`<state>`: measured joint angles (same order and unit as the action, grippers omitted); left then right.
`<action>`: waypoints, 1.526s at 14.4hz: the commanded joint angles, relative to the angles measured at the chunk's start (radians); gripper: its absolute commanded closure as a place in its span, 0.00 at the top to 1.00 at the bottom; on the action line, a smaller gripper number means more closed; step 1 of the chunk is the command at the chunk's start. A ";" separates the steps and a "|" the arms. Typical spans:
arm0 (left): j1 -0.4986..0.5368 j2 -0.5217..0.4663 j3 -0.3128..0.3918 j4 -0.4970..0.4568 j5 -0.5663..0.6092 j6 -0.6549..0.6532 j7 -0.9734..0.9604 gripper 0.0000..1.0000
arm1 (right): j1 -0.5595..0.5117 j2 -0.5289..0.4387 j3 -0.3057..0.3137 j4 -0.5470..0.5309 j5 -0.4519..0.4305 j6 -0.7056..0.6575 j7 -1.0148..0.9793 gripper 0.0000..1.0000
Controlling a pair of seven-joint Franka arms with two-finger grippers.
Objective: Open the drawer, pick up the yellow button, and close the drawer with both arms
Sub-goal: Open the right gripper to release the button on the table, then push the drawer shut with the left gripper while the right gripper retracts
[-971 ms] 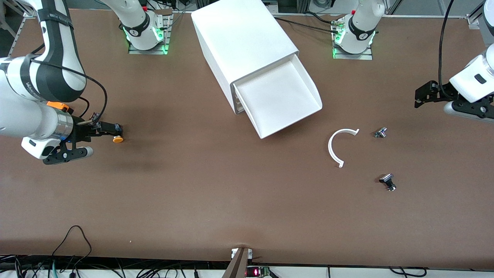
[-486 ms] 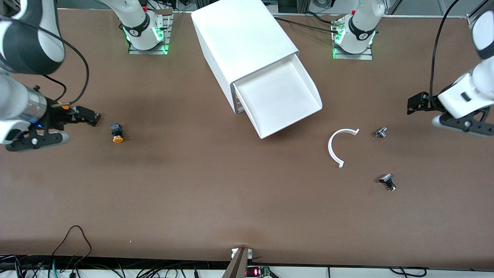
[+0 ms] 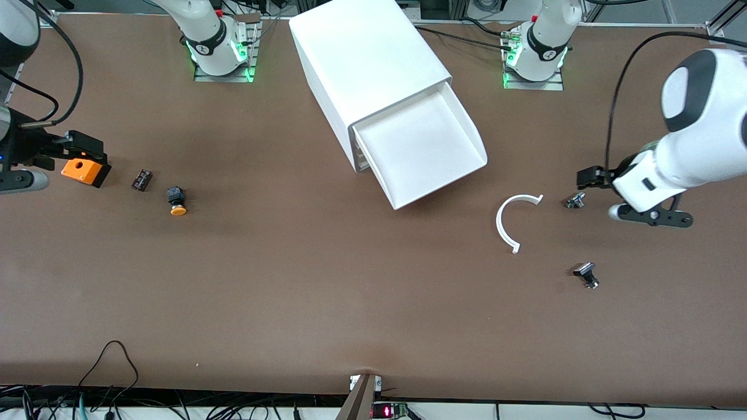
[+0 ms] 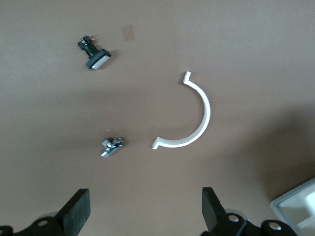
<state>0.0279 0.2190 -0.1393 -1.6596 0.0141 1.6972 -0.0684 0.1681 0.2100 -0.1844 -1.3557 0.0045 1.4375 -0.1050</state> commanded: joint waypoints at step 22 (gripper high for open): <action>-0.117 -0.012 -0.362 -0.347 -0.170 0.329 -0.669 1.00 | -0.001 -0.119 -0.017 -0.174 0.003 0.181 0.065 1.00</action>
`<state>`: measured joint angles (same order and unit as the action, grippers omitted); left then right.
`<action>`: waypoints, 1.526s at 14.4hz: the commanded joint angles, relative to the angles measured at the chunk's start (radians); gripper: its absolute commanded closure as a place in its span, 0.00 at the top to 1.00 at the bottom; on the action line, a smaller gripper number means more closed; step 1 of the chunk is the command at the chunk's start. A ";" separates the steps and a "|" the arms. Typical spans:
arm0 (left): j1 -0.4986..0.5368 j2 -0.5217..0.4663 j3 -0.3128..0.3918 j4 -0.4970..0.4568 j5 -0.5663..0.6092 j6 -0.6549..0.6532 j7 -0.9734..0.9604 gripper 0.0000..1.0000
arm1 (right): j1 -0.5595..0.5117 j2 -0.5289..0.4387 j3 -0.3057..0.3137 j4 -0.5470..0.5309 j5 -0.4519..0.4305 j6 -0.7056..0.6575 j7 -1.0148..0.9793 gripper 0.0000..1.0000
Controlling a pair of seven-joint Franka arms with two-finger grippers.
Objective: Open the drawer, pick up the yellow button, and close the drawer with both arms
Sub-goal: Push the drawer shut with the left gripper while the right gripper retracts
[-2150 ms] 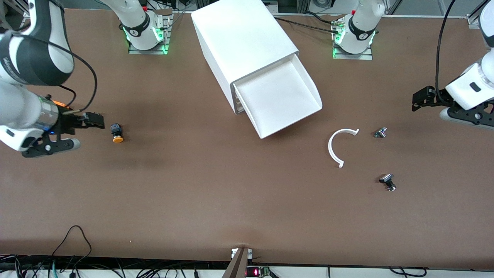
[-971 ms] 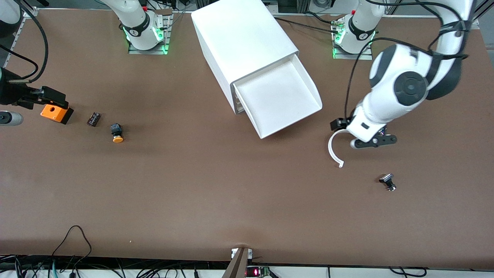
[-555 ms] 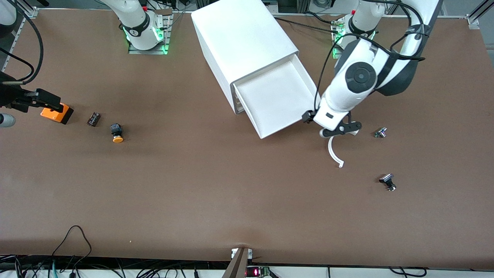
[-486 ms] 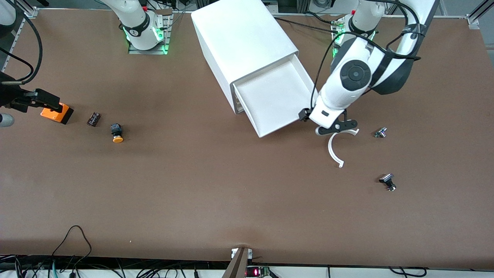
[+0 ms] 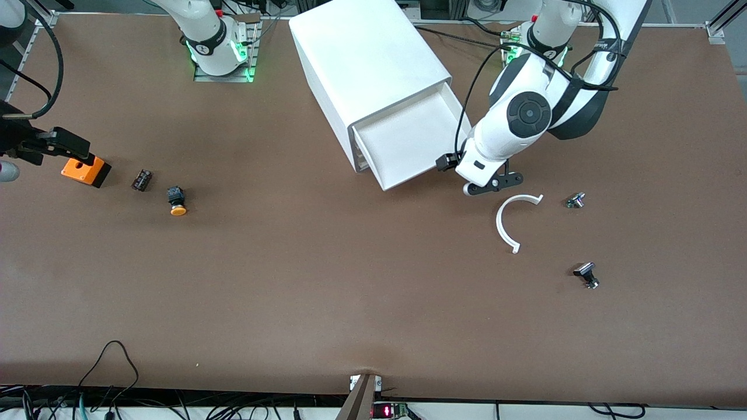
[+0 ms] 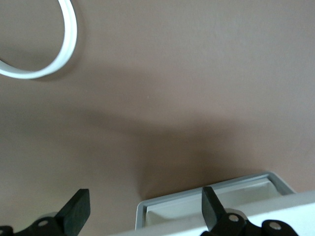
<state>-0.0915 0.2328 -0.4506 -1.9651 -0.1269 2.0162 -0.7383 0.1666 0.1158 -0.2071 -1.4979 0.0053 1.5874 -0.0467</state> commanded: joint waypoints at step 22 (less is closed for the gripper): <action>0.055 -0.052 -0.062 -0.081 -0.155 0.056 0.190 1.00 | -0.002 -0.002 0.006 -0.011 0.012 0.031 0.016 1.00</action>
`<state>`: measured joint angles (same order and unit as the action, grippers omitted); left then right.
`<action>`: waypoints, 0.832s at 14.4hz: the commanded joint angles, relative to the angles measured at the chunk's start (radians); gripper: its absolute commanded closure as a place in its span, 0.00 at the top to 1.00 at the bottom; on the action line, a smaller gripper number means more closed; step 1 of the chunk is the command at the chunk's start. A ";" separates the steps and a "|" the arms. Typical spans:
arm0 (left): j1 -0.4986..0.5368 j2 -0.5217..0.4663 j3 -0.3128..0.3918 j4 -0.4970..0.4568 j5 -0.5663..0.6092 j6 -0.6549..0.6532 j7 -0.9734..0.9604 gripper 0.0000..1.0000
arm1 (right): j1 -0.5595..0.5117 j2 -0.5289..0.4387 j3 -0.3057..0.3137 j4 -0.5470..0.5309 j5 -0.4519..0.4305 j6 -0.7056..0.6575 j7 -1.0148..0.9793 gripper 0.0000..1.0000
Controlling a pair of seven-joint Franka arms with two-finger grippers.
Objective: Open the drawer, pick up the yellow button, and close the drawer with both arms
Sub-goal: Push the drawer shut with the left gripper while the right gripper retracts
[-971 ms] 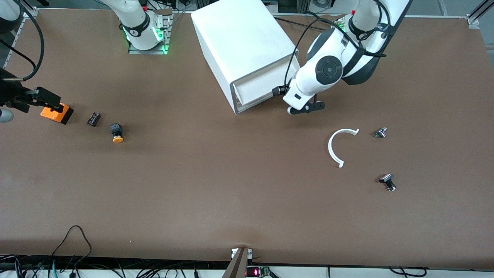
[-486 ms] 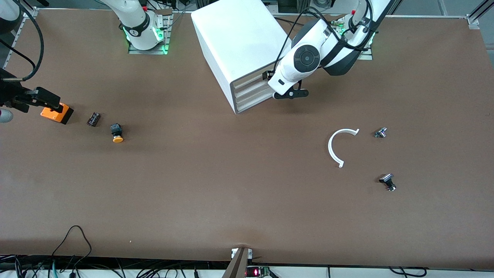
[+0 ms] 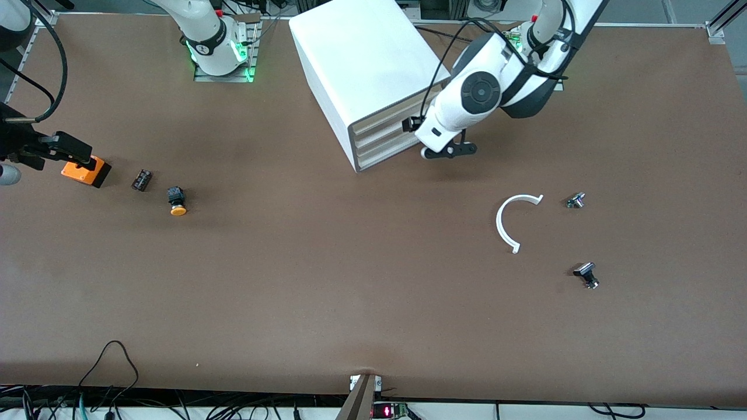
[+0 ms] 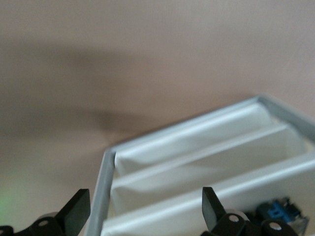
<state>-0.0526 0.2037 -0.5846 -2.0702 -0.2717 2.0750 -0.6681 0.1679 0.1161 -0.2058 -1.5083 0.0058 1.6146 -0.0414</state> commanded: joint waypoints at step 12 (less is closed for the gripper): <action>0.056 -0.144 0.408 0.227 0.046 -0.027 0.415 1.00 | 0.001 -0.003 0.006 -0.001 -0.001 0.004 0.006 1.00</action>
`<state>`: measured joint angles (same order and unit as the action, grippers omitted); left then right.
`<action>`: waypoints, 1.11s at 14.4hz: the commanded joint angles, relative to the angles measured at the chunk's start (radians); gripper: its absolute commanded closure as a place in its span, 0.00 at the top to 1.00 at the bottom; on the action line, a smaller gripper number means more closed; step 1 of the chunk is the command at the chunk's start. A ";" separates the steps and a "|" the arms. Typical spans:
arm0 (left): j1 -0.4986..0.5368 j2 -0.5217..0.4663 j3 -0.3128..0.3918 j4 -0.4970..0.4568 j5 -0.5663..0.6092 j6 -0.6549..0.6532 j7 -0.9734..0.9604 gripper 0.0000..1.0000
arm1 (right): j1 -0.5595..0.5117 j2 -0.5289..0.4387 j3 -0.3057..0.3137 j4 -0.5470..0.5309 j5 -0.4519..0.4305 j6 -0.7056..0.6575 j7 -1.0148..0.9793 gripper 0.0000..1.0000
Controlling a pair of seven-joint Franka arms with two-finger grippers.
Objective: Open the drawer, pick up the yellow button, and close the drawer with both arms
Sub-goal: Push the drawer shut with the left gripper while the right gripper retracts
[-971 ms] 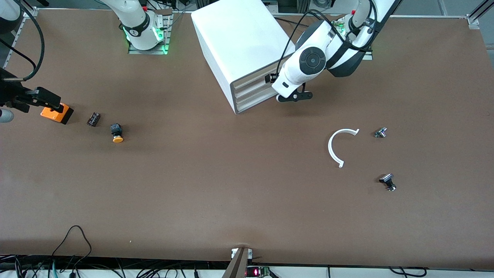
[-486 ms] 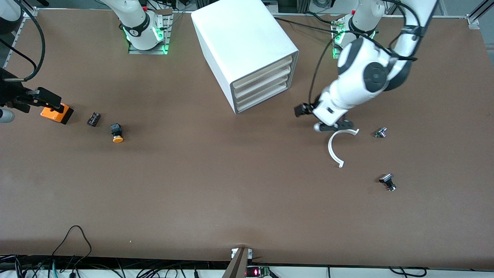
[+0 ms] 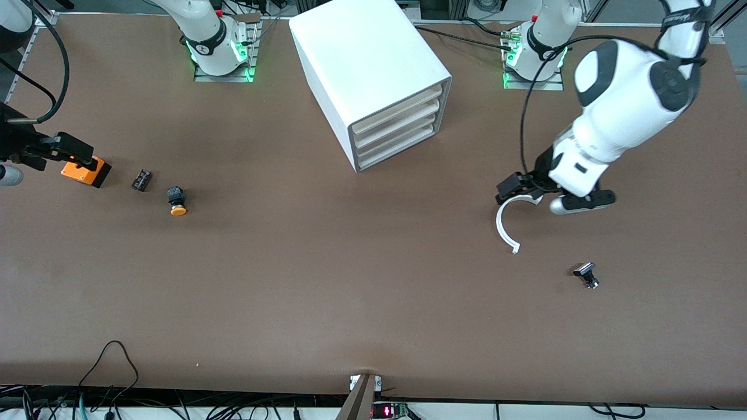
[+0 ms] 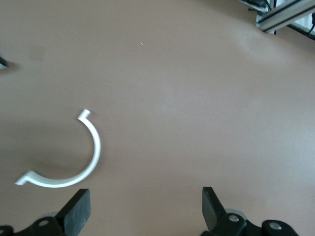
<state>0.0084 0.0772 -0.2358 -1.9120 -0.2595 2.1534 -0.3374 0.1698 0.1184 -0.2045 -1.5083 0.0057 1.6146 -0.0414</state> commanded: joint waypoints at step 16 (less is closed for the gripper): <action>-0.007 -0.010 0.151 0.378 0.269 -0.552 0.337 1.00 | 0.000 -0.005 0.007 -0.001 -0.015 0.005 0.006 1.00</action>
<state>-0.0024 0.0546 -0.0843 -1.5559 -0.0070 1.6284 -0.0101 0.1706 0.1186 -0.2038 -1.5083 0.0017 1.6147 -0.0414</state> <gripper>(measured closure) 0.000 0.000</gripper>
